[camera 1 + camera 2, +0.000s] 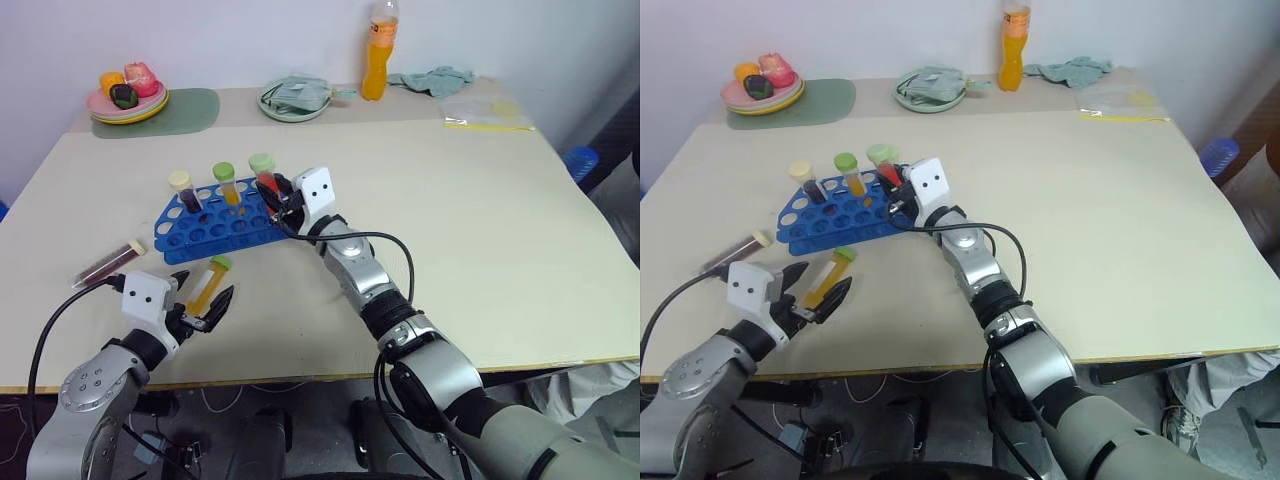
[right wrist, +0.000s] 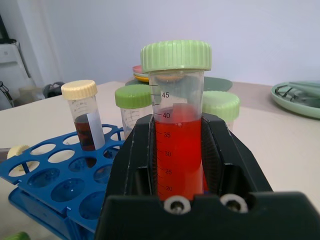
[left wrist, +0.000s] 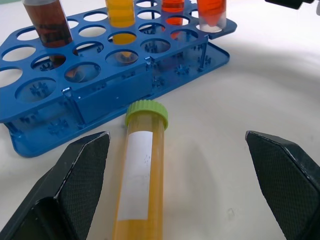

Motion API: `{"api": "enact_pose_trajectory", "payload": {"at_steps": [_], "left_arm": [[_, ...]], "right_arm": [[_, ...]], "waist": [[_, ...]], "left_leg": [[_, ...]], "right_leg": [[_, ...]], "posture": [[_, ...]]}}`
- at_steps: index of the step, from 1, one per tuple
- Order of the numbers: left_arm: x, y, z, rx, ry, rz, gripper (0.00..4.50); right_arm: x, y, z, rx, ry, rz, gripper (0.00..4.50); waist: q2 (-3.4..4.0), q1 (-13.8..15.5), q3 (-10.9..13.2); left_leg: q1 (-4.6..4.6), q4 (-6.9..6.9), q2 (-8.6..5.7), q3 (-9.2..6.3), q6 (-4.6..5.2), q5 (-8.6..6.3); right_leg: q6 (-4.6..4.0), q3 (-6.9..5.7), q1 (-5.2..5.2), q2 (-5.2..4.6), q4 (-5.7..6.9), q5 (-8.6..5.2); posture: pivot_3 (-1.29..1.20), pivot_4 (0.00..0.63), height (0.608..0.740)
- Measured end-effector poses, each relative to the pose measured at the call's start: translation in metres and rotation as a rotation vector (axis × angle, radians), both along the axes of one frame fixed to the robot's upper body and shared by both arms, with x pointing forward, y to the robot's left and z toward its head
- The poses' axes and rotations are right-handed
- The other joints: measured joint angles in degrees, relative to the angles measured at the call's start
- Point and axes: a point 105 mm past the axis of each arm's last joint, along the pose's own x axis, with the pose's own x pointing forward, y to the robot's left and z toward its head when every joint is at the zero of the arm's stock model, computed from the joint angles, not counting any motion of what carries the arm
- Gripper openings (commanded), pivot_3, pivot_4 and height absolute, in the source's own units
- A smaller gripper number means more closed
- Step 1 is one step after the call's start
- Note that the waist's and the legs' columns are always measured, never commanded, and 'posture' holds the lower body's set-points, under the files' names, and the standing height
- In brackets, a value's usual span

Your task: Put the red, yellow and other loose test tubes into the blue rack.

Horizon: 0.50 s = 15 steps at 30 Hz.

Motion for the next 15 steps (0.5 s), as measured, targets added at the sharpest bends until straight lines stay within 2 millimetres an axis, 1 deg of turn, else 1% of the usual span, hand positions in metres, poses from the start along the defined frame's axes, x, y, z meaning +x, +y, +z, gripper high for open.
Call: {"api": "enact_pose_trajectory", "payload": {"at_steps": [7, 15], "left_arm": [[0.000, -0.003, -0.004, -0.013, -0.002, -0.015, 4.50], [-0.001, 0.003, -0.015, -0.015, 0.008, -0.009, 4.50]], "right_arm": [[0.003, -0.003, -0.004, -0.026, -0.055, -0.075, 0.74], [-0.001, -0.004, -0.008, -0.023, -0.080, -0.040, 0.74]], "waist": [[0.00, 0.02, 0.00], [0.01, -0.04, 0.00]], "left_leg": [[0.00, 0.00, -0.01, -0.01, -0.03, 0.02], [0.00, -0.01, -0.01, -0.01, -0.03, 0.02]], "right_leg": [[0.00, 0.00, 0.01, -0.01, 0.00, 0.00], [-0.01, 0.00, -0.01, -0.01, 0.01, 0.00]], "posture": [[0.00, 0.150, 0.740], [0.00, 0.150, 0.740]]}}
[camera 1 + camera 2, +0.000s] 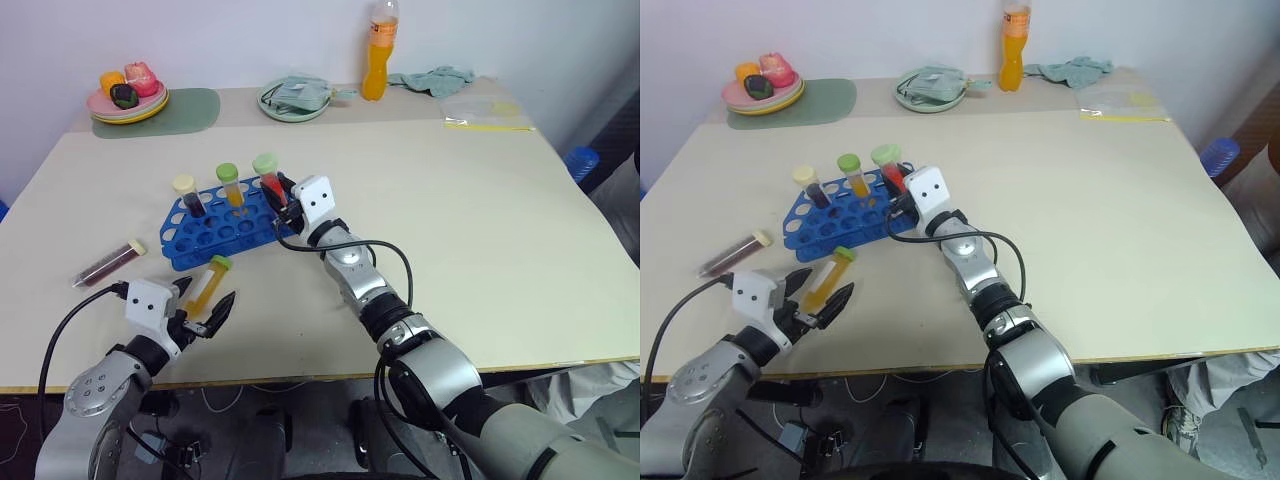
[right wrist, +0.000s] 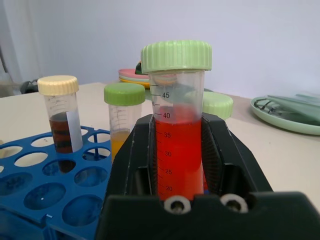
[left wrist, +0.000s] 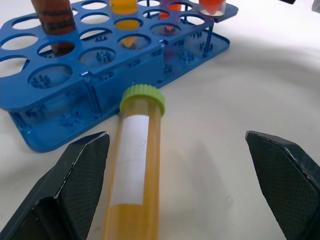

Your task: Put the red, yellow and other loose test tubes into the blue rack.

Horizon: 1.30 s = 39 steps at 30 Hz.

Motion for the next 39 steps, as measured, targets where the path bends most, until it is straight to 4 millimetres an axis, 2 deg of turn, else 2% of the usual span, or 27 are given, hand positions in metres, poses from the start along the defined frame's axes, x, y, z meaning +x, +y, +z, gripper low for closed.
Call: {"api": "enact_pose_trajectory", "payload": {"at_steps": [2, 4, 6, 8, 14, 16, 18, 20, 23, 25, 27, 31, 33, 39], "left_arm": [[0.000, 0.002, -0.003, -0.003, 0.004, 0.002, 4.50], [-0.001, 0.004, -0.006, -0.006, 0.008, 0.004, 4.50], [-0.001, 0.004, -0.008, -0.008, 0.009, 0.003, 4.50], [-0.001, 0.004, -0.008, -0.009, 0.005, 0.000, 4.50], [0.000, 0.009, -0.004, -0.001, 0.017, 0.030, 4.50], [0.006, 0.013, 0.007, 0.035, 0.037, 0.047, 4.50], [0.012, 0.018, 0.022, 0.167, 0.097, 0.046, 4.50], [0.013, 0.026, 0.034, 0.304, 0.169, 0.054, 4.50], [0.023, 0.031, 0.049, 0.341, 0.283, 0.090, 4.50], [0.029, 0.026, 0.056, 0.368, 0.426, 0.066, 4.50], [0.030, 0.020, 0.061, 0.400, 0.494, 0.028, 4.50], [0.036, 0.006, 0.053, 0.417, 0.627, -0.075, 4.50], [0.041, 0.005, 0.049, 0.432, 0.685, -0.087, 4.50], [0.049, 0.013, 0.039, 0.415, 0.770, -0.033, 4.50]], "right_arm": [[-0.001, -0.001, -0.001, 0.015, 0.012, 0.020, 1.78], [-0.001, -0.002, -0.002, 0.028, 0.027, 0.042, 2.59], [-0.003, -0.004, -0.005, 0.027, 0.033, 0.053, 3.69], [-0.004, -0.006, -0.007, 0.027, 0.034, 0.057, 4.48], [-0.015, -0.013, 0.015, 0.088, -0.055, 0.066, 4.48], [-0.018, -0.018, 0.022, 0.074, -0.071, 0.078, 4.48], [-0.020, -0.030, 0.025, -0.014, -0.074, 0.104, 4.48], [-0.021, -0.049, 0.021, -0.133, -0.047, 0.124, 4.48], [-0.030, -0.079, 0.004, -0.325, 0.045, 0.172, 4.48], [-0.044, -0.086, -0.002, -0.417, 0.087, 0.246, 4.48], [-0.058, -0.086, -0.002, -0.467, 0.100, 0.323, 4.48], [-0.082, -0.093, -0.010, -0.560, 0.144, 0.432, 4.48], [-0.094, -0.090, -0.015, -0.576, 0.156, 0.492, 4.48], [-0.100, -0.086, -0.013, -0.573, 0.149, 0.505, 4.48]], "waist": [[0.00, -0.01, 0.00], [0.00, -0.01, 0.00], [0.00, -0.02, 0.00], [0.00, -0.03, 0.00], [0.00, 0.01, 0.00], [0.00, 0.13, 0.00], [-0.07, 0.46, -0.01], [-0.04, 0.38, 0.00], [-0.05, 0.24, 0.05], [-0.10, -0.04, 0.08], [-0.07, -0.87, 0.08], [-0.13, -1.23, 0.11], [-0.19, -1.18, 0.14], [-0.22, -0.95, 0.15]], "left_leg": [[0.00, 0.00, 0.00, 0.00, 0.00, 0.00], [0.00, -0.01, 0.00, 0.00, 0.00, 0.00], [0.00, -0.01, 0.01, -0.01, 0.00, 0.00], [0.00, 0.00, 0.01, 0.00, 0.00, 0.00], [0.00, 0.00, 0.01, -0.06, 0.00, 0.00], [-0.02, 0.02, 0.01, -0.12, 0.00, 0.00], [-0.04, 0.09, -0.02, -0.24, -0.01, 0.01], [0.01, 0.08, -0.08, -0.22, 0.00, 0.01], [0.02, 0.06, -0.06, -0.20, 0.00, 0.00], [0.01, 0.06, -0.01, -0.29, 0.01, 0.01], [0.10, -0.01, 0.00, -0.22, 0.01, 0.01], [0.09, -0.01, 0.00, -0.23, 0.00, 0.01], [0.07, 0.02, -0.01, -0.21, 0.00, 0.01], [0.01, 0.02, -0.02, -0.24, -0.02, 0.02]], "right_leg": [[0.00, 0.00, 0.00, 0.00, 0.00, 0.00], [0.00, 0.00, 0.00, 0.00, 0.00, 0.00], [0.00, 0.00, 0.00, 0.01, 0.00, 0.00], [0.00, 0.00, 0.00, 0.00, 0.00, 0.00], [0.00, 0.00, -0.01, 0.00, 0.02, 0.00], [0.00, -0.03, 0.00, 0.01, 0.05, 0.00], [0.00, -0.13, 0.06, 0.02, 0.05, 0.00], [0.02, -0.11, 0.14, -0.02, -0.02, 0.00], [0.03, -0.15, 0.19, 0.03, -0.06, -0.01], [0.03, -0.22, 0.16, 0.13, 0.04, -0.02], [0.02, -0.11, 0.13, 0.13, 0.07, -0.02], [0.02, -0.10, 0.12, 0.11, 0.04, -0.03], [0.02, -0.07, 0.12, 0.09, 0.03, -0.02], [0.02, -0.05, 0.05, 0.06, 0.03, -0.02]], "posture": [[0.00, 0.150, 0.740], [0.00, 0.150, 0.740], [0.00, 0.150, 0.740], [0.00, 0.150, 0.740], [0.00, 0.150, 0.740], [0.00, 0.150, 0.740], [0.00, 0.150, 0.740], [0.00, 0.150, 0.740], [0.00, 0.150, 0.740], [0.00, 0.150, 0.740], [0.00, 0.150, 0.740], [0.00, 0.150, 0.740], [0.00, 0.150, 0.740], [0.00, 0.150, 0.740]]}}
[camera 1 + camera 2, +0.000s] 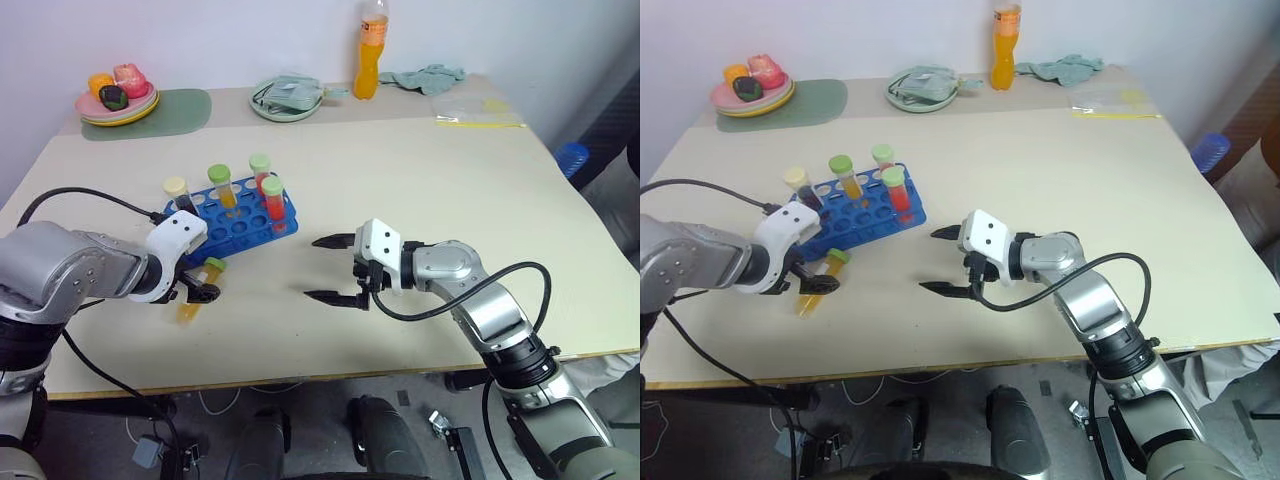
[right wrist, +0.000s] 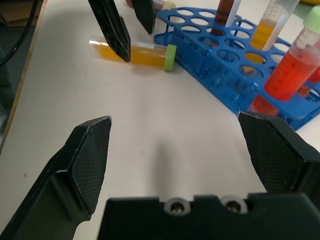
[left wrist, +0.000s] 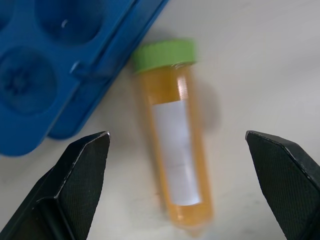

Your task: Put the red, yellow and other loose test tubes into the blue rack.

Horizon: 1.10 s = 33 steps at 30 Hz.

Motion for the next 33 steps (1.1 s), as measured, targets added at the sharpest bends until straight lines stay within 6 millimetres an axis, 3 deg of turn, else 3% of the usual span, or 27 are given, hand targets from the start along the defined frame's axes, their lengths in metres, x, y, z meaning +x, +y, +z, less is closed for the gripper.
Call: {"api": "enact_pose_trajectory", "payload": {"at_steps": [1, 4, 9, 14, 19, 22, 25, 29, 31, 33], "left_arm": [[0.001, 0.002, -0.002, -0.003, 0.007, 0.019, 4.50], [0.004, -0.001, -0.012, -0.030, 0.029, 0.048, 3.60], [0.008, 0.000, -0.016, -0.065, 0.012, 0.111, 1.15], [-0.005, 0.003, -0.015, -0.096, -0.002, 0.104, 1.15], [-0.029, -0.009, 0.008, -0.094, -0.188, -0.056, 1.15], [-0.032, -0.017, 0.025, -0.138, -0.391, -0.123, 1.15], [-0.013, -0.019, 0.056, -0.239, -0.699, -0.046, 1.15], [0.018, 0.000, 0.090, -0.154, -1.062, 0.188, 1.15], [0.036, -0.002, 0.095, -0.130, -1.223, 0.337, 1.15], [0.049, -0.014, 0.087, -0.113, -1.299, 0.404, 1.15]], "right_arm": [[0.000, 0.000, -0.001, 0.002, 0.001, -0.006, 4.48], [-0.001, 0.000, -0.003, 0.008, 0.008, -0.016, 4.50], [-0.005, 0.005, 0.000, 0.023, -0.007, -0.008, 4.50], [-0.007, 0.007, -0.001, 0.021, -0.005, 0.001, 4.50], [-0.007, 0.007, -0.001, 0.018, 0.000, 0.007, 4.50], [-0.007, 0.006, -0.002, 0.018, 0.005, 0.005, 4.50], [-0.006, 0.007, -0.003, 0.026, 0.014, 0.001, 4.50], [-0.003, 0.012, -0.006, 0.058, 0.040, -0.012, 4.50], [0.002, 0.012, -0.008, 0.071, 0.047, -0.036, 4.50], [0.004, 0.016, -0.009, 0.090, 0.057, -0.047, 4.50]], "waist": [[0.00, 0.16, 0.00], [-0.01, 0.98, 0.00], [-0.03, 1.34, -0.01], [-0.04, 1.05, -0.01], [-0.06, 1.08, -0.01], [-0.05, 1.26, -0.01], [-0.07, 2.35, -0.02], [-0.23, 3.01, -0.10], [-0.20, 3.32, -0.14], [-0.31, 3.31, -0.18]], "left_leg": [[-0.02, 0.01, 0.00, 0.00, -0.01, 0.01], [-0.07, 0.05, -0.01, 0.00, -0.03, 0.02], [-0.09, 0.06, -0.04, -0.01, -0.07, 0.04], [-0.10, 0.03, -0.03, -0.01, -0.08, 0.04], [-0.18, -0.02, -0.02, 0.06, -0.17, 0.09], [-0.18, -0.02, -0.02, 0.22, -0.21, 0.11], [-0.15, 0.03, -0.02, 0.19, -0.21, 0.11], [-0.11, 0.09, -0.06, 0.16, -0.21, 0.11], [-0.08, 0.10, -0.16, 0.17, -0.21, 0.11], [-0.11, 0.13, -0.16, 0.17, -0.21, 0.11]], "right_leg": [[0.00, 0.00, -0.02, -0.01, 0.00, 0.00], [0.00, 0.01, -0.06, -0.03, 0.00, 0.00], [0.00, 0.01, -0.07, -0.08, 0.01, 0.00], [0.00, 0.09, -0.14, -0.09, 0.00, 0.01], [-0.01, 0.14, -0.28, -0.10, 0.01, 0.01], [-0.04, 0.13, -0.26, -0.11, -0.02, 0.01], [-0.04, 0.09, -0.15, -0.08, -0.05, 0.01], [-0.02, 0.07, -0.01, -0.10, -0.13, 0.04], [0.11, 0.07, 0.09, -0.18, -0.22, 0.12], [0.14, 0.07, 0.08, -0.18, -0.26, 0.14]], "posture": [[0.00, 0.150, 0.740], [0.00, 0.150, 0.740], [0.00, 0.150, 0.740], [0.00, 0.150, 0.740], [0.00, 0.150, 0.740], [0.00, 0.150, 0.740], [0.00, 0.150, 0.740], [0.00, 0.150, 0.740], [0.00, 0.150, 0.740], [0.00, 0.150, 0.740]]}}
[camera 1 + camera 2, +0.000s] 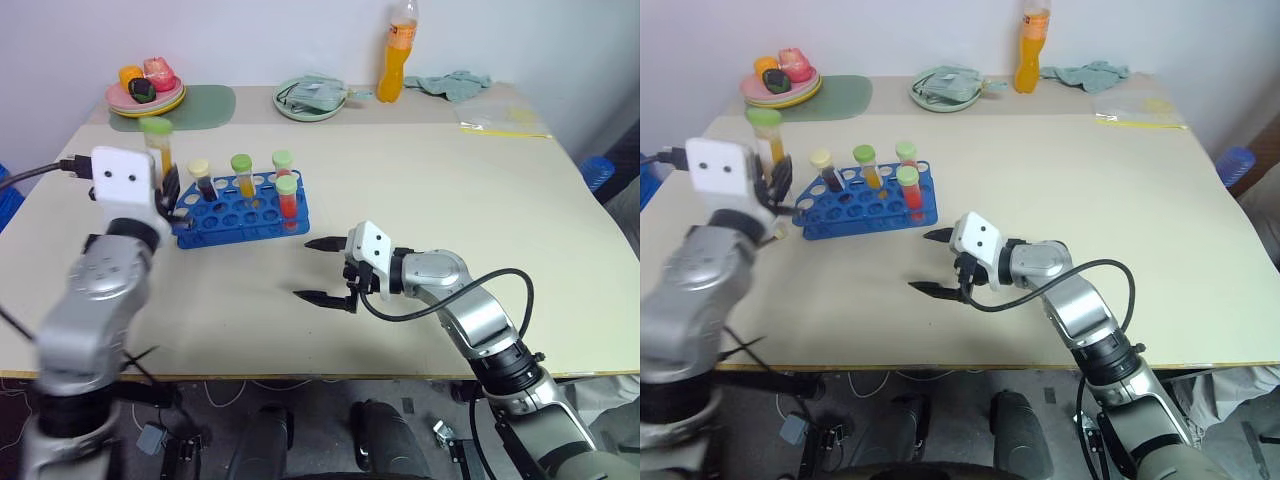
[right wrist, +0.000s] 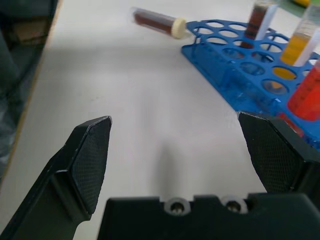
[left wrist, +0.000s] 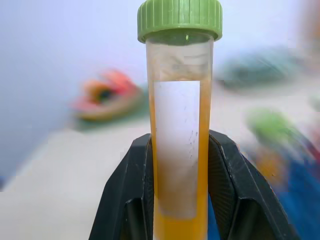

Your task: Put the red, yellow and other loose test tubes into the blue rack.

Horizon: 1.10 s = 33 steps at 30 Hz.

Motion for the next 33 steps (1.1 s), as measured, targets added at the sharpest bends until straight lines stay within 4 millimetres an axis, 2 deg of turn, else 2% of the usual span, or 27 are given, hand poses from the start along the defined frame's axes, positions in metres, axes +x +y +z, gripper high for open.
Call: {"api": "enact_pose_trajectory", "payload": {"at_steps": [4, 8, 12, 18, 33], "left_arm": [[0.018, -0.027, -0.030, 0.037, -0.062, 0.024, 1.15], [0.022, -0.046, -0.039, 0.009, -0.110, -0.054, 1.15], [0.025, -0.056, -0.048, -0.018, -0.110, -0.104, 1.15], [0.032, -0.059, -0.071, -0.060, -0.034, -0.104, 1.15], [0.036, -0.066, -0.077, -0.103, -0.066, -0.165, 1.15]], "right_arm": [[0.002, 0.002, 0.001, 0.018, -0.001, -0.019, 4.50], [0.005, 0.000, 0.003, 0.025, -0.008, -0.041, 4.50], [0.007, -0.002, 0.004, 0.031, -0.013, -0.059, 4.50], [0.009, -0.004, 0.005, 0.035, -0.016, -0.073, 4.50], [0.010, -0.004, 0.005, 0.038, -0.016, -0.079, 4.50]], "waist": [[0.01, -0.52, 0.00], [0.01, -0.54, 0.01], [0.01, -0.49, 0.01], [0.01, -0.53, 0.00], [0.02, -0.49, 0.00]], "left_leg": [[-0.07, -0.06, 0.02, 0.06, 0.01, -0.01], [-0.08, -0.04, 0.06, 0.05, 0.02, 0.00], [-0.07, -0.01, 0.05, 0.05, 0.02, 0.00], [-0.07, 0.00, 0.05, 0.04, 0.03, 0.00], [0.00, 0.01, 0.05, 0.03, 0.02, 0.00]], "right_leg": [[0.00, 0.03, -0.19, 0.01, 0.04, 0.00], [0.00, 0.03, -0.23, 0.06, 0.15, 0.00], [0.00, 0.02, -0.19, 0.06, 0.15, 0.00], [0.00, 0.02, -0.19, 0.07, 0.16, 0.00], [0.00, 0.01, -0.10, 0.08, 0.17, 0.00]], "posture": [[0.00, 0.150, 0.740], [0.00, 0.150, 0.740], [0.00, 0.150, 0.740], [0.00, 0.150, 0.740], [0.00, 0.150, 0.740]]}}
